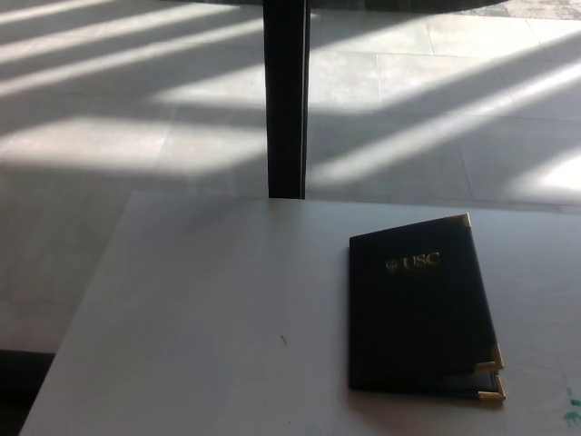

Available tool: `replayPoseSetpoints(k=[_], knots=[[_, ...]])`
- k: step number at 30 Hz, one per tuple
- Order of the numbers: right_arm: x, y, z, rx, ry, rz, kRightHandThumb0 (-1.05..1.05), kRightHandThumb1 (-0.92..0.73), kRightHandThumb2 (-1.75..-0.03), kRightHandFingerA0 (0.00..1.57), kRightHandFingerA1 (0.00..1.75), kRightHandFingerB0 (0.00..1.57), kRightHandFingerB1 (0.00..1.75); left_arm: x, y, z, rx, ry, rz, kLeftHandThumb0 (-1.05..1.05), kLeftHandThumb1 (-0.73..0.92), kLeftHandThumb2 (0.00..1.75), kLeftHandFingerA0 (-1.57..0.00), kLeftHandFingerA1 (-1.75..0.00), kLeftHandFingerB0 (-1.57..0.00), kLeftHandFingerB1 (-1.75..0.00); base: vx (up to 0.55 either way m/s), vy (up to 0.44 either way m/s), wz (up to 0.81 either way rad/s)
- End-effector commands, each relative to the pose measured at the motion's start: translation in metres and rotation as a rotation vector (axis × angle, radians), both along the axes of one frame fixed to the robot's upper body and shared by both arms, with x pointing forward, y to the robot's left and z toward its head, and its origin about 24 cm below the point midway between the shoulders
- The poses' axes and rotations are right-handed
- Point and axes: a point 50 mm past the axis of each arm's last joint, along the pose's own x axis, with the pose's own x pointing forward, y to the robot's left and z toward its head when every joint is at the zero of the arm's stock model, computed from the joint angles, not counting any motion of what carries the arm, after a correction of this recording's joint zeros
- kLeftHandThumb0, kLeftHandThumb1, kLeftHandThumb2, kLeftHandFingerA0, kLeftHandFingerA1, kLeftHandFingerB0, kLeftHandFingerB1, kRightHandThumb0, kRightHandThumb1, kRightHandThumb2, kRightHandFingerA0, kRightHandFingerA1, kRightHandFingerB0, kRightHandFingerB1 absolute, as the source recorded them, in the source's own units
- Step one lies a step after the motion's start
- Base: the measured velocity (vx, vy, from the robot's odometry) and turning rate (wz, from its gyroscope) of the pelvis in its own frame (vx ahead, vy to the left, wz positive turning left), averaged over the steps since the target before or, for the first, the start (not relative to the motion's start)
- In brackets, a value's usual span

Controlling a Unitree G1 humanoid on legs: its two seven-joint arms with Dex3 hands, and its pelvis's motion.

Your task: There is a diary kept infront of the robot and the robot uses its right hand to grab its cover and puses it to the left to open it.

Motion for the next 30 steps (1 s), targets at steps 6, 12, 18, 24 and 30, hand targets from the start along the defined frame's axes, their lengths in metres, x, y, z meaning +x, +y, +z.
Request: replayPoseSetpoints(k=[6,12,18,24,30], knots=[[-0.026,-0.064,0.08,0.212,-0.602,-0.64,-0.77,-0.92,-0.88,0.57,1.26,0.4,1.11,-0.005,0.046,0.028,-0.157,-0.309,0.576,-0.81,0.92,0.96,-0.3,-0.92,-0.17,-0.69,0.0,0.0,0.0],[-0.026,-0.074,0.102,0.197,-0.712,-0.725,-0.75,-0.92,-0.87,0.55,1.3,0.37,1.13,-0.01,0.046,0.026,-0.161,-0.311,0.608,-0.82,0.87,1.15,-0.33,-0.9,-0.22,-0.72,0.0,0.0,0.0],[-0.015,-0.084,0.128,0.204,-0.836,-0.786,-0.74,-0.75,-1.22,0.67,1.06,0.44,0.88,-0.01,0.048,0.027,-0.167,-0.314,0.609,-0.81,0.88,1.16,-0.34,-0.89,-0.22,-0.72,0.0,0.0,0.0],[0.006,-0.093,0.166,0.169,-0.936,-0.813,-0.83,-0.74,-1.18,0.67,1.13,0.33,0.87,-0.01,0.048,0.027,-0.169,-0.32,0.62,-0.81,0.87,1.15,-0.32,-0.88,-0.22,-0.71,0.0,0.0,0.0],[0.035,-0.085,0.208,0.122,-0.994,-0.75,-0.86,-0.92,-0.69,0.84,1.02,0.43,1.0,-0.011,0.048,0.027,-0.164,-0.315,0.611,-0.82,0.87,1.17,-0.33,-0.87,-0.22,-0.7,0.0,0.0,0.0]])
